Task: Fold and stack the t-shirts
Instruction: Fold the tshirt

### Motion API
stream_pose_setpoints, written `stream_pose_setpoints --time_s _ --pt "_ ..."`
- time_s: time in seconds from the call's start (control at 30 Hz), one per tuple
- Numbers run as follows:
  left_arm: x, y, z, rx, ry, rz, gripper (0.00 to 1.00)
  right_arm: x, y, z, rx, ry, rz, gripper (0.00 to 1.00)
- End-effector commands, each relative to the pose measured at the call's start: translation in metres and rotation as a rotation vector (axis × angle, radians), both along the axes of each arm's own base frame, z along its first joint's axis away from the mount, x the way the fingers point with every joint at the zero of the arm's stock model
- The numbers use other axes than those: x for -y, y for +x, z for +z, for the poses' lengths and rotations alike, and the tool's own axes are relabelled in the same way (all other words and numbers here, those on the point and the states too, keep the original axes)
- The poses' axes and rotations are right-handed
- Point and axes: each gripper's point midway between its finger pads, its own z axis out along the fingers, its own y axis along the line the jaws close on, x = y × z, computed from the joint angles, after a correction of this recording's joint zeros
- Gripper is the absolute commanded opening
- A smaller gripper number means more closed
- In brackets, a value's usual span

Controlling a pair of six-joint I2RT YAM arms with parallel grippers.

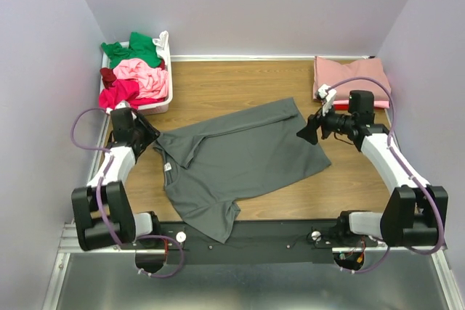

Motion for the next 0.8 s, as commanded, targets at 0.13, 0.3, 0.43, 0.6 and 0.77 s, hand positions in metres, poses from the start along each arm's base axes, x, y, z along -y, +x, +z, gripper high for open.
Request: stream_pose_setpoints --time_s 0.13,0.3,0.43,0.6,0.77 --pt "0.037 -0.003 0.107 0.355 0.051 -0.303 0.55 -0.093 -0.052 -0.001 -0.19 0.127 0.389 0.83" --pt "0.033 -0.009 0.151 0.492 0.174 -0.324 0.62 -0.182 -0.051 0.006 -0.334 0.15 0.48 0.79" --pt "0.04 -0.017 0.158 0.531 0.183 -0.363 0.62 -0.256 -0.03 -0.016 -0.461 0.215 0.379 0.72" --pt "0.048 -0.024 0.146 0.53 0.174 -0.414 0.62 -0.309 -0.015 -0.053 -0.65 0.298 0.192 0.56" --pt "0.051 -0.022 0.144 0.538 0.165 -0.435 0.61 -0.347 -0.015 -0.071 -0.762 0.351 0.144 0.52"
